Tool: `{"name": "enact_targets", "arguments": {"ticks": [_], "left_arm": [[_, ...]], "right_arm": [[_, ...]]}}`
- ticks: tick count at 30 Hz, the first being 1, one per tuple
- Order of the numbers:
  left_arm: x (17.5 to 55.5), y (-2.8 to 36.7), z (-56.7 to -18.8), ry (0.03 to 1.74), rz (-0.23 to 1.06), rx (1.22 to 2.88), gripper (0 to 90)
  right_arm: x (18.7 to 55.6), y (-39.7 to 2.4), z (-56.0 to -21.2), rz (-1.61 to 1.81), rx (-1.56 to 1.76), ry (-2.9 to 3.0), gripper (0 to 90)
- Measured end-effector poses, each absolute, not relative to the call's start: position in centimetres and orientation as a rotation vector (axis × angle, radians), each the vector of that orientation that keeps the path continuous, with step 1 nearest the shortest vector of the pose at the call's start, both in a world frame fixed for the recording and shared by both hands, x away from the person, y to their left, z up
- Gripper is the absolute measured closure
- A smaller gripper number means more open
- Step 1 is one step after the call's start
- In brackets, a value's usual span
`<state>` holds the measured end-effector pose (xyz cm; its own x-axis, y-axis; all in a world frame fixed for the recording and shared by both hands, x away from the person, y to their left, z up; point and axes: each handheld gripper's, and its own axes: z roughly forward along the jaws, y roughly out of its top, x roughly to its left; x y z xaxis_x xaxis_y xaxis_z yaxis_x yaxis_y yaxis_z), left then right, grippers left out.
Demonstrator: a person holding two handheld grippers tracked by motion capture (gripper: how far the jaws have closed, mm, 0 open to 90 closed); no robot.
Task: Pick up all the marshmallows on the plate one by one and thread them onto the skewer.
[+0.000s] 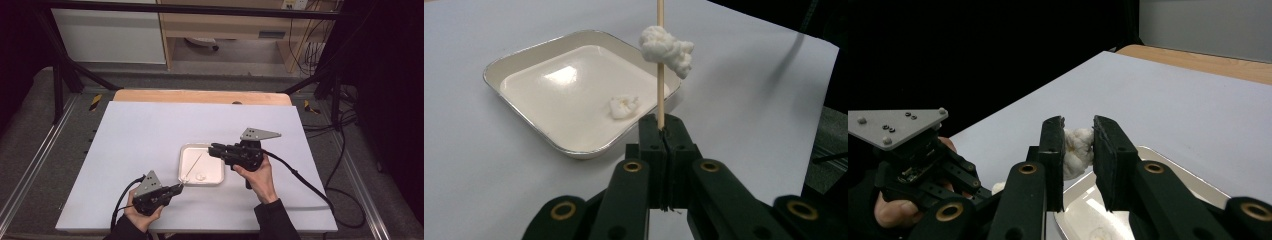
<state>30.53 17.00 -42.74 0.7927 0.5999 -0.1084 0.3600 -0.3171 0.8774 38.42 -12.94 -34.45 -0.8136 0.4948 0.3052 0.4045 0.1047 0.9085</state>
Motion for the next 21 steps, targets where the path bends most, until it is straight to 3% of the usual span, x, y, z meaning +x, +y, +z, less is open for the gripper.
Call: {"name": "enact_targets", "arguments": {"ticks": [21], "left_arm": [[30.3, 16.8, -42.7, 0.711, 0.301, 1.940, 88.4]], "right_arm": [[38.8, -11.6, -35.0, 1.882, 0.960, 2.320, 75.5]]}}
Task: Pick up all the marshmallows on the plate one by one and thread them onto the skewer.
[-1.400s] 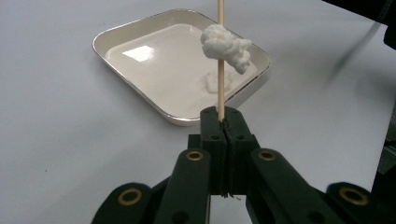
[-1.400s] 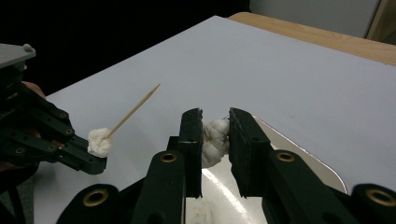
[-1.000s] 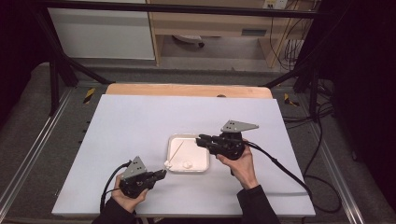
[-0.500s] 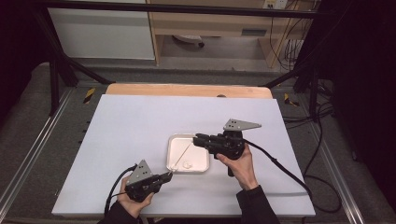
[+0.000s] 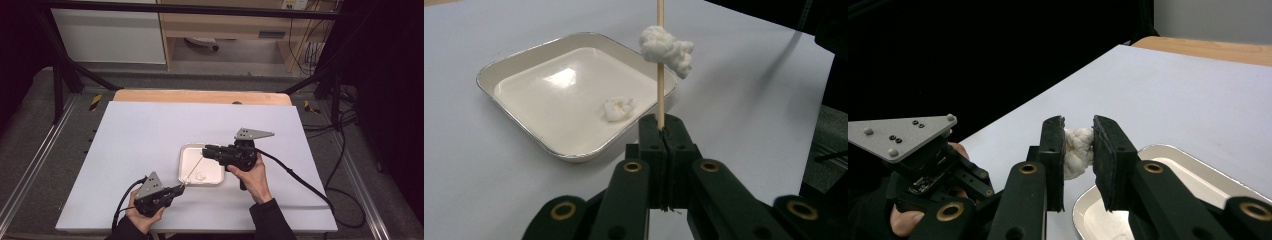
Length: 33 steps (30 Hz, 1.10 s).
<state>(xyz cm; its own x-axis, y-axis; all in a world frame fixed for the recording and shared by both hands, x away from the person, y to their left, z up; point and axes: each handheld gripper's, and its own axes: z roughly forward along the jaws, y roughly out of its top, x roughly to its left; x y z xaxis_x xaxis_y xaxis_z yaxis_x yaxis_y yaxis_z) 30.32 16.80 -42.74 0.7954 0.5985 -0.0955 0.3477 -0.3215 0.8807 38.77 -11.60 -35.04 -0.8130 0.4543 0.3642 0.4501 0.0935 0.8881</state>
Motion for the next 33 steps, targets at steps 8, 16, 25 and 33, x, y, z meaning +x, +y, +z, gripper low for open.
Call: {"name": "enact_targets", "arguments": {"ticks": [8, 16, 25, 33], "left_arm": [[30.3, 16.8, -42.8, 0.702, 0.304, 1.942, 88.4], [30.3, 16.9, -42.9, 0.703, 0.306, 1.945, 88.5], [30.3, 16.9, -42.9, 0.719, 0.307, 1.936, 88.5], [30.2, 16.8, -43.0, 0.722, 0.310, 1.946, 88.6]], "right_arm": [[38.8, -11.4, -35.3, 1.898, 0.962, 2.342, 77.0], [38.6, -11.0, -35.7, 1.900, 0.953, 2.350, 78.5], [38.2, -10.6, -36.1, 1.933, 0.950, 2.337, 79.9], [38.0, -10.3, -36.4, 1.931, 0.942, 2.342, 80.4]]}}
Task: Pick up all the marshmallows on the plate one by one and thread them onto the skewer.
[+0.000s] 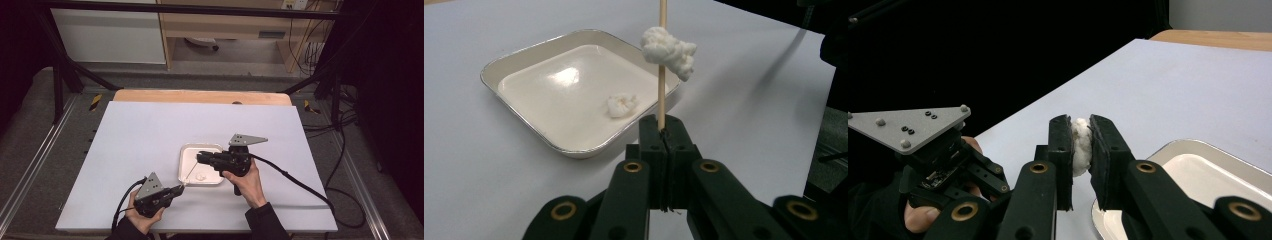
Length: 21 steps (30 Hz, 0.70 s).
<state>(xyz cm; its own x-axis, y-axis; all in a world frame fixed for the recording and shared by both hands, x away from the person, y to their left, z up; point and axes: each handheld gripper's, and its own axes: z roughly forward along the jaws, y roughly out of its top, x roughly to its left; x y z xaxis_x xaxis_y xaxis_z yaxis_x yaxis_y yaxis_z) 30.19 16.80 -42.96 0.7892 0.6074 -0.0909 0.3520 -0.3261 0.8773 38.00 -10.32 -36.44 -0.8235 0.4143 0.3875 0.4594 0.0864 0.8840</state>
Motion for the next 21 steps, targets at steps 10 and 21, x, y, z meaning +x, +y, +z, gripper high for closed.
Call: {"name": "enact_targets", "arguments": {"ticks": [10, 21], "left_arm": [[30.14, 16.77, -42.80, 0.723, 0.310, 1.955, 88.7], [30.08, 16.79, -42.70, 0.720, 0.316, 1.948, 88.7]], "right_arm": [[37.67, -10.04, -36.77, -1.893, -0.905, -2.291, 80.6], [37.42, -9.87, -36.95, -1.903, -0.892, -2.281, 81.0]]}}
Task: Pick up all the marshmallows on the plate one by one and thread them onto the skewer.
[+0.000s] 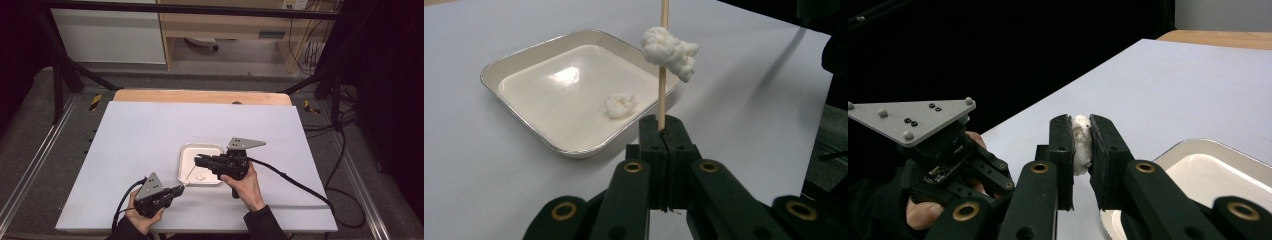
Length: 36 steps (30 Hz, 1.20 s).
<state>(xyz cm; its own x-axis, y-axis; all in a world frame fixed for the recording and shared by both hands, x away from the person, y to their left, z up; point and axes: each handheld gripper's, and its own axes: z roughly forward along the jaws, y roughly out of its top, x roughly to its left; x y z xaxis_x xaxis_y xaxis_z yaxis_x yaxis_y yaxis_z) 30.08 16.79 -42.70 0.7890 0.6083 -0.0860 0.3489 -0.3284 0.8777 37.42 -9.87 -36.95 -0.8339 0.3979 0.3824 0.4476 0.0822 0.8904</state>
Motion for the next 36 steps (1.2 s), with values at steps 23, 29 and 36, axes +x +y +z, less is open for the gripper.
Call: {"name": "enact_targets", "arguments": {"ticks": [23, 29, 36], "left_arm": [[30.5, 16.1, -42.6, 0.725, 0.308, 1.924, 88.8], [30.6, 16.2, -42.6, 0.737, 0.299, 1.933, 88.6], [30.9, 16.4, -42.9, 0.760, 0.278, 1.935, 88.5]], "right_arm": [[36.8, -8.0, -39.1, -1.834, -0.845, -2.288, 80.8], [36.7, -7.9, -39.6, -1.809, -0.870, -2.303, 79.9], [36.8, -8.1, -39.2, -1.820, -0.921, -2.316, 66.4]]}}
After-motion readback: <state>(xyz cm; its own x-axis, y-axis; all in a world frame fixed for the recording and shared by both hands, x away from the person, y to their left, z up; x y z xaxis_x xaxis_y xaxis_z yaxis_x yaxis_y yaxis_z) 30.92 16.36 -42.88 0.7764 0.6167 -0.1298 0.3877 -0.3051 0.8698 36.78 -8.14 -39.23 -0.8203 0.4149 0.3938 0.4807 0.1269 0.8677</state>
